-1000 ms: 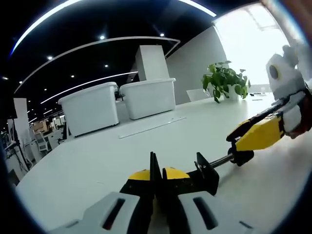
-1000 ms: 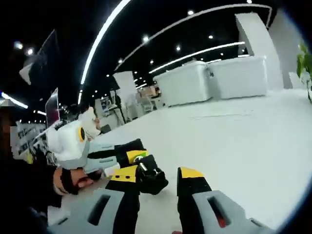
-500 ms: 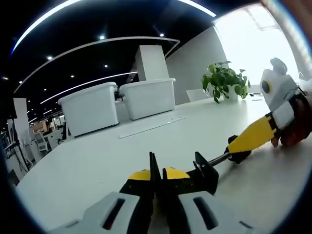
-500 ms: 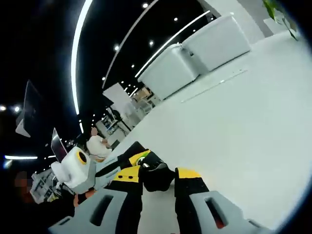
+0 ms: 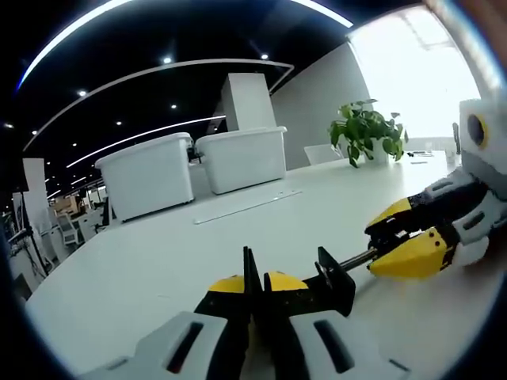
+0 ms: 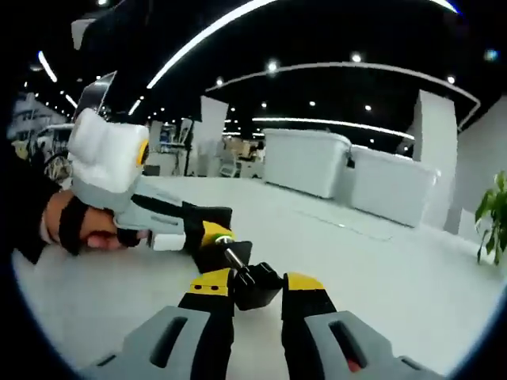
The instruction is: Clamp the fixed fixture on the desktop, loosen the retaining clip, secure it to the edge of the desk, and tighten the retaining clip.
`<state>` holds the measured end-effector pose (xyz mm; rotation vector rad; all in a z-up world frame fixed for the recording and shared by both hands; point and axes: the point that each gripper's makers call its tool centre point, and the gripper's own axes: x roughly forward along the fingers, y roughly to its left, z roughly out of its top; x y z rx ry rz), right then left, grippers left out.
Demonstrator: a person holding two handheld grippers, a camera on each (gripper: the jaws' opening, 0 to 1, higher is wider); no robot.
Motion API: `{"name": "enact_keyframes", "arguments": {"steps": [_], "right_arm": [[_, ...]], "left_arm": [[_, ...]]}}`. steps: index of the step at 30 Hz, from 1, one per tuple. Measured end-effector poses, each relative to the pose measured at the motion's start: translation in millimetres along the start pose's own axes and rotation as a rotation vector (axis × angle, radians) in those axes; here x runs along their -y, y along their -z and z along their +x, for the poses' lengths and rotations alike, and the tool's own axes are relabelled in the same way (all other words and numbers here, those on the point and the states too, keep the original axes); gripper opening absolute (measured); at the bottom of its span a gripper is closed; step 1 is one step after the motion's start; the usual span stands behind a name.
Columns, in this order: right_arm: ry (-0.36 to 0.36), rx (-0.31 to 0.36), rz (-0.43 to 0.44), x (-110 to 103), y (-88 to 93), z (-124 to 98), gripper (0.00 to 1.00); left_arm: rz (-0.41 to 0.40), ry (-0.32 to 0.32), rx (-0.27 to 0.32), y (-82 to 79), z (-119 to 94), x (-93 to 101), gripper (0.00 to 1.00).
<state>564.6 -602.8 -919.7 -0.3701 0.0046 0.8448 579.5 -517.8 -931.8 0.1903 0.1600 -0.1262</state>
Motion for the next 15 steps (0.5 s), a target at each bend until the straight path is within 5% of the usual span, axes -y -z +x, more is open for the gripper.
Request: {"name": "enact_keyframes", "arguments": {"steps": [7, 15], "right_arm": [[0.073, 0.017, -0.308, -5.0, -4.2, -3.7, 0.20], [0.110, 0.024, -0.446, -6.5, -4.1, -3.3, 0.21]], "left_arm": [[-0.006, -0.001, -0.001, 0.3, -0.6, 0.3, 0.07], [-0.006, -0.002, -0.002, 0.5, -1.6, 0.1, 0.07]]}}
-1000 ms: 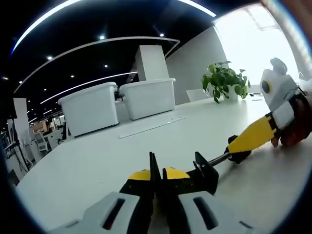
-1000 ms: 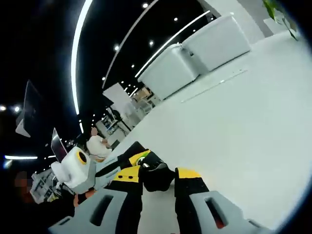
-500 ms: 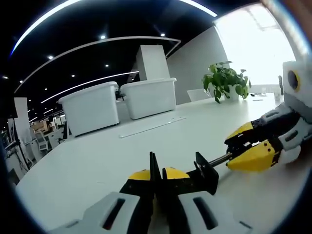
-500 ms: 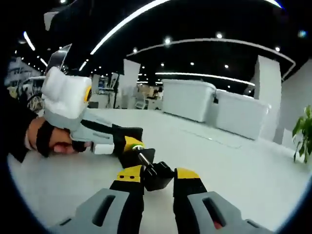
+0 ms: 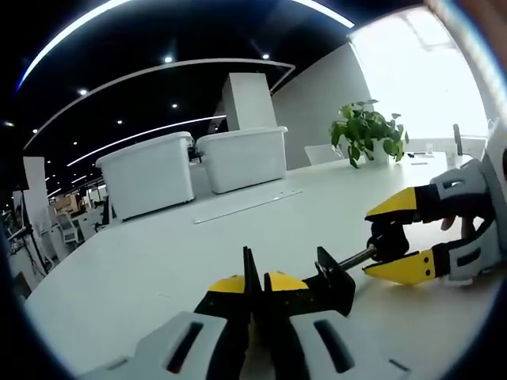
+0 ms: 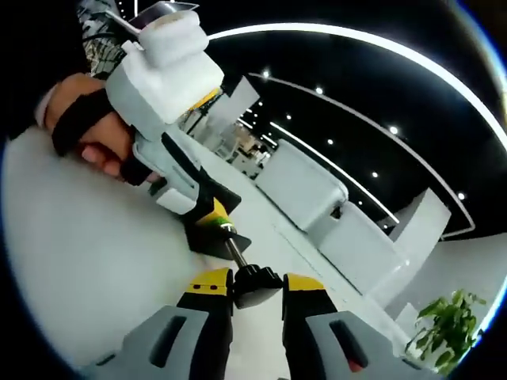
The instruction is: Clamp the fixed fixture on the desktop, loosen the retaining clip, secure it to the edge of the desk, and tighten the retaining clip.
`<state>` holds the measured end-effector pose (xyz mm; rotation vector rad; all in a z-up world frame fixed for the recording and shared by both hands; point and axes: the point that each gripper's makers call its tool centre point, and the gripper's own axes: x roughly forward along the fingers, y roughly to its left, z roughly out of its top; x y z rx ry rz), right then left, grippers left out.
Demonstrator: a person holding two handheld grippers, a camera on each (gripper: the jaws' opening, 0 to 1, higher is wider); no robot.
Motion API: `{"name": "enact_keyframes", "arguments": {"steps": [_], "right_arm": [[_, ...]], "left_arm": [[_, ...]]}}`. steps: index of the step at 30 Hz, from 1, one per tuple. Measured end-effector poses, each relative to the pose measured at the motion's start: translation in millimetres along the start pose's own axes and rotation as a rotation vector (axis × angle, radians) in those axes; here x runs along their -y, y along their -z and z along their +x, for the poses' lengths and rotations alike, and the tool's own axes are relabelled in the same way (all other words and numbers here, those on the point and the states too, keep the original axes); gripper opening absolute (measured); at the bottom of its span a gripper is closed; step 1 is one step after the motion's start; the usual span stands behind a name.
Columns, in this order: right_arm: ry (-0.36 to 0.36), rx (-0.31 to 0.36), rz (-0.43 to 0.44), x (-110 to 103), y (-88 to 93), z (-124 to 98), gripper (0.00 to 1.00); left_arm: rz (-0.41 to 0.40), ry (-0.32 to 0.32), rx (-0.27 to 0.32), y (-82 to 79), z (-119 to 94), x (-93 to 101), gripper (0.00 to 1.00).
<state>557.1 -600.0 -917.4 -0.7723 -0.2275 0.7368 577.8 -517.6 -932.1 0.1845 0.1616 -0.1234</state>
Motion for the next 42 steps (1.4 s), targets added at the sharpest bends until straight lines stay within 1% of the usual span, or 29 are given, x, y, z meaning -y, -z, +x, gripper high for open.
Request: {"name": "enact_keyframes", "arguments": {"steps": [3, 4, 5, 8, 9, 10, 11, 12, 13, 14, 15, 16, 17, 18, 19, 20, 21, 23, 25, 27, 28, 30, 32, 33, 36, 38, 39, 40, 42], "right_arm": [[0.015, 0.025, -0.089, 0.9, -4.4, -0.7, 0.22], [0.010, 0.021, -0.079, -0.3, -4.1, -1.2, 0.22], [0.005, 0.028, -0.091, -0.6, -5.1, -1.3, 0.23], [-0.060, 0.087, -0.195, -6.8, -13.4, -0.7, 0.23], [-0.055, 0.073, -0.171, -4.9, -12.0, -1.6, 0.23], [-0.090, 0.041, -0.109, -8.1, -8.5, -2.1, 0.23], [-0.112, 0.024, -0.014, -8.7, -7.8, -3.5, 0.26], [-0.127, 0.027, 0.044, -8.3, -9.9, -3.5, 0.31], [-0.158, 0.023, 0.154, -6.1, -11.6, -5.0, 0.35], [-0.173, 0.014, 0.244, -2.3, -11.4, -6.4, 0.37], [-0.173, 0.006, 0.341, 4.6, -10.3, -7.1, 0.38], [-0.172, -0.001, 0.453, 11.0, -9.0, -7.7, 0.38], [-0.179, -0.017, 0.587, 15.8, -4.4, -7.7, 0.39], [-0.191, -0.032, 0.724, 19.4, 1.0, -6.4, 0.41], [-0.201, -0.032, 0.850, 22.9, 4.5, -5.1, 0.45], [-0.213, -0.032, 0.966, 25.2, 6.7, -4.3, 0.46], [-0.235, -0.037, 1.069, 25.8, 9.0, -3.6, 0.45], [-0.246, -0.056, 1.174, 26.6, 15.0, -2.1, 0.38], [-0.249, -0.081, 1.257, 24.9, 21.7, 1.0, 0.31], [-0.262, -0.130, 1.327, 16.8, 27.0, 3.2, 0.30], [-0.279, -0.157, 1.325, 9.3, 28.5, 2.4, 0.31], [-0.293, -0.161, 1.343, 2.9, 27.4, 4.1, 0.30], [-0.302, -0.178, 1.403, -2.4, 25.0, 2.5, 0.26], [-0.317, -0.175, 1.429, -3.7, 23.0, 2.4, 0.25], [-0.323, -0.182, 1.428, -2.9, 26.1, 3.5, 0.24], [-0.321, -0.191, 1.403, -2.7, 26.3, 4.2, 0.23], [-0.312, -0.200, 1.342, -3.0, 27.8, 3.5, 0.23], [-0.303, -0.182, 1.245, -2.5, 25.1, 2.7, 0.23], [-0.268, -0.134, 1.025, -1.1, 17.5, 0.8, 0.22]], "left_arm": [[-0.001, -0.002, -0.001, 0.2, -0.5, -0.3, 0.07], [-0.003, -0.001, -0.001, 0.2, -0.7, -0.3, 0.07], [-0.001, -0.001, -0.001, 0.3, -1.0, -0.3, 0.07], [0.008, 0.000, 0.001, 0.1, -0.7, 0.5, 0.07], [0.007, 0.000, 0.001, 0.2, -0.9, 0.5, 0.07], [0.007, 0.001, 0.001, 0.2, -1.2, 0.5, 0.07], [0.008, 0.001, 0.001, 0.2, -1.4, 0.4, 0.07], [0.009, 0.001, 0.001, 0.2, -1.5, 0.4, 0.07], [0.008, 0.002, 0.001, 0.2, -1.6, 0.3, 0.07], [0.007, 0.002, 0.001, 0.1, -1.6, 0.3, 0.07], [0.007, 0.002, 0.001, 0.2, -1.5, 0.2, 0.07], [0.007, 0.003, 0.001, 0.2, -1.4, 0.2, 0.07], [0.006, 0.003, 0.001, 0.1, -1.3, 0.2, 0.07], [0.007, 0.003, 0.001, 0.1, -1.3, 0.2, 0.07], [0.006, 0.004, 0.001, 0.1, -1.4, 0.4, 0.07], [0.006, 0.005, 0.001, 0.0, -1.4, 0.5, 0.07], [0.006, 0.005, 0.001, 0.0, -1.4, 0.6, 0.07], [0.005, 0.006, 0.001, -0.1, -1.5, 0.7, 0.07], [0.005, 0.007, 0.001, -0.1, -1.4, 0.8, 0.07], [0.006, 0.007, 0.001, -0.2, -1.3, 0.9, 0.07], [0.005, 0.007, 0.001, -0.2, -1.3, 0.8, 0.07], [0.006, 0.007, 0.001, -0.3, -1.0, 0.7, 0.07], [0.005, 0.007, 0.001, -0.4, -0.9, 0.7, 0.07], [0.005, 0.007, 0.001, -0.4, -0.3, 0.4, 0.07], [0.005, 0.006, 0.002, -0.5, 0.7, 0.0, 0.06], [0.005, 0.007, 0.005, -0.9, 1.3, 0.3, 0.06], [0.003, 0.008, 0.007, -1.3, 1.5, 0.5, 0.06], [0.004, 0.009, 0.008, -1.5, 1.9, 0.9, 0.06], [0.004, 0.008, 0.005, -1.0, 2.0, 1.0, 0.06]]}}
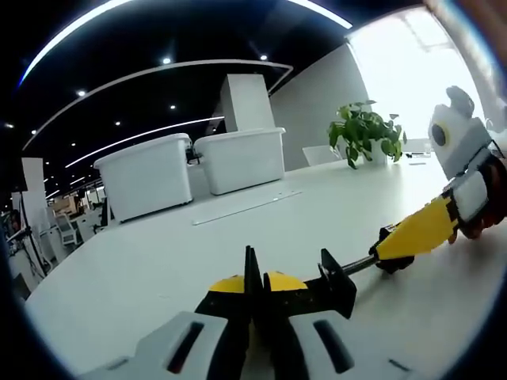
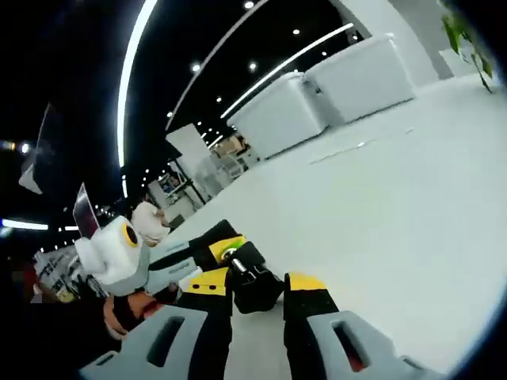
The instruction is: Clamp the fixed fixture on the desktop, loosen the retaining clip, secure it to the edge of the desk, and tighten the retaining clip.
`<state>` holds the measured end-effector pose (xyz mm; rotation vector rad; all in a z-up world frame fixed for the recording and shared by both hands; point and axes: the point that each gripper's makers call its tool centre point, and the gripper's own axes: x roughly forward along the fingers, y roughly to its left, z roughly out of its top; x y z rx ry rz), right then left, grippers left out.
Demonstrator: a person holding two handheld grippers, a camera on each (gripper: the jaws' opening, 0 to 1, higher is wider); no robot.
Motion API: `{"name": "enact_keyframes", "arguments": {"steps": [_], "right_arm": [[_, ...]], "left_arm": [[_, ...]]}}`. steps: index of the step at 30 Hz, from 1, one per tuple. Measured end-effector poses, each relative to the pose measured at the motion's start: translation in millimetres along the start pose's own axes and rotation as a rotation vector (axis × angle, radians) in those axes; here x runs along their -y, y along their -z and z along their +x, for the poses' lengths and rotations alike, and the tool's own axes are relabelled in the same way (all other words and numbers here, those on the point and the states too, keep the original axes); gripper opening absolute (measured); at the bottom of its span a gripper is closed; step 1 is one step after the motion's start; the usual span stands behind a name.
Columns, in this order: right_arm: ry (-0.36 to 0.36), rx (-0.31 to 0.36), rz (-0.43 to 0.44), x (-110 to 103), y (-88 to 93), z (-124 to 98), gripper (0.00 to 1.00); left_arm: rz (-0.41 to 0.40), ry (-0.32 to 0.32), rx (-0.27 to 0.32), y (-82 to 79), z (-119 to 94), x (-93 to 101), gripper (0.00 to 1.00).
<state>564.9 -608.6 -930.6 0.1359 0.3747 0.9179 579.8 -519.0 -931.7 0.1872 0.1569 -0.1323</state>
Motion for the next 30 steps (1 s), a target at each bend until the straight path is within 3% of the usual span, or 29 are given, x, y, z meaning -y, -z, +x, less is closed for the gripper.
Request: {"name": "enact_keyframes", "arguments": {"steps": [2, 7, 12, 16, 19, 24, 28, 30], "right_arm": [[0.026, 0.014, -0.159, -4.8, -1.6, -1.4, 0.21], [0.058, 0.070, -0.406, -8.4, -4.7, -2.1, 0.21], [0.129, 0.135, -0.728, -15.9, -4.0, -5.6, 0.21], [0.201, 0.144, -0.976, -22.3, -3.6, -6.9, 0.21], [0.223, 0.164, -1.045, -25.7, -4.9, -9.1, 0.21], [0.220, 0.162, -1.033, -24.0, -5.1, -9.5, 0.23], [0.140, 0.147, -0.908, -15.2, -3.7, -4.5, 0.24], [0.128, 0.125, -0.915, -14.1, -4.7, -3.7, 0.25]], "left_arm": [[0.001, -0.001, -0.001, 0.3, -0.1, 0.2, 0.06], [-0.001, -0.001, -0.001, 0.1, -1.1, 1.3, 0.06], [-0.001, -0.001, 0.001, -0.4, -1.6, 2.1, 0.06], [-0.001, -0.002, -0.001, 0.1, -2.6, 1.9, 0.06], [-0.003, -0.003, -0.003, 0.8, -3.6, 1.7, 0.06], [0.002, -0.006, -0.004, 1.2, -3.8, 1.6, 0.06], [0.009, -0.005, -0.003, 1.3, -4.3, 2.0, 0.07], [0.008, -0.004, -0.003, 1.2, -4.5, 2.0, 0.07]]}}
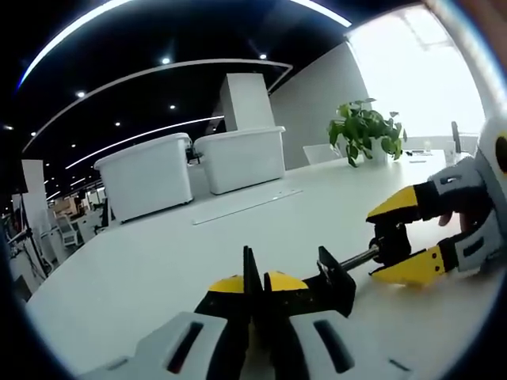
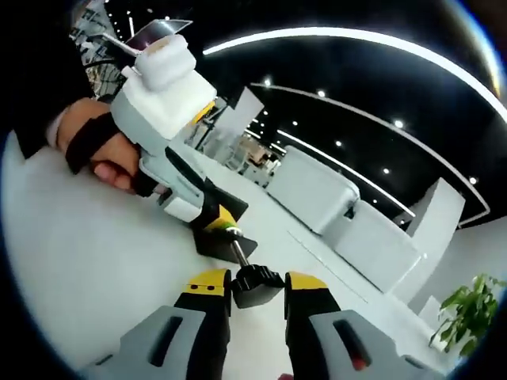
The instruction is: Clamp the fixed fixture on the desktop, loosen the retaining clip, secure it to the edge of the desk, and tighten the retaining clip.
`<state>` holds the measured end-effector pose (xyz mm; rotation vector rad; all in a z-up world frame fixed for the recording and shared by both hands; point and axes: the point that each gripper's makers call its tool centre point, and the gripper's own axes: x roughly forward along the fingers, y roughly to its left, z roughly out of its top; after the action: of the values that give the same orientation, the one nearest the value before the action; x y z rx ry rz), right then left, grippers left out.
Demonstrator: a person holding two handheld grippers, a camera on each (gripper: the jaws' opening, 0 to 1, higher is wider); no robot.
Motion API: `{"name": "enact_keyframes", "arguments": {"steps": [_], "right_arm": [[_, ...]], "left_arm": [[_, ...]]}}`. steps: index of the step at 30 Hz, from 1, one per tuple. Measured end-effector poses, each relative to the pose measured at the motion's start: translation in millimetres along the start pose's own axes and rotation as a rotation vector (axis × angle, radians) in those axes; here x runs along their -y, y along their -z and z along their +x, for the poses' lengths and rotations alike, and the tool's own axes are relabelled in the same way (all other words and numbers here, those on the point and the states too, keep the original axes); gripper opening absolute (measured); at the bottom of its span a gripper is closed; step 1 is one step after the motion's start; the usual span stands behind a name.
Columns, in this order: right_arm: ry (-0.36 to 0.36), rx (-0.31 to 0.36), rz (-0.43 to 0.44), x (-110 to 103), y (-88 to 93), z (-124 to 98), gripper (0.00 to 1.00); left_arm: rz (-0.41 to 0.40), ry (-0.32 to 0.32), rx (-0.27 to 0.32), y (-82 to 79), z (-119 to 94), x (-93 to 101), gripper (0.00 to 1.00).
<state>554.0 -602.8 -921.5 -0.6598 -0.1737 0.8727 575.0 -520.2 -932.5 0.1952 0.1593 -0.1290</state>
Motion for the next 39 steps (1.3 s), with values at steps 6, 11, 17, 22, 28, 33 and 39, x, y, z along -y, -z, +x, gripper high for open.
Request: {"name": "enact_keyframes", "arguments": {"steps": [6, 11, 17, 22, 28, 33, 39], "right_arm": [[-0.119, -0.024, 0.579, -4.4, -8.7, -3.5, 0.53], [-0.100, -0.047, 1.027, 17.1, 13.8, 4.2, 0.43], [-0.110, -0.059, 1.108, 15.4, 18.7, 7.3, 0.29], [-0.126, -0.082, 1.112, 8.4, 17.4, 6.8, 0.24], [-0.103, -0.059, 0.895, 8.3, 10.5, 4.4, 0.22], [-0.079, -0.023, 0.620, 4.5, 3.7, 1.0, 0.21], [-0.021, -0.001, 0.347, 4.3, -0.5, 2.3, 0.21]], "left_arm": [[0.002, 0.002, 0.000, -0.1, 0.2, 0.3, 0.07], [0.002, 0.002, -0.001, 0.1, 0.5, -0.1, 0.07], [0.002, 0.004, 0.000, 0.1, 0.6, 0.0, 0.07], [0.006, 0.004, 0.001, 0.2, 1.1, -0.1, 0.07], [0.016, 0.003, 0.002, -0.4, 1.3, 0.1, 0.07], [0.019, 0.006, 0.005, -1.2, 1.6, 0.6, 0.07], [0.019, 0.005, 0.002, -1.0, 1.8, 0.6, 0.07]]}}
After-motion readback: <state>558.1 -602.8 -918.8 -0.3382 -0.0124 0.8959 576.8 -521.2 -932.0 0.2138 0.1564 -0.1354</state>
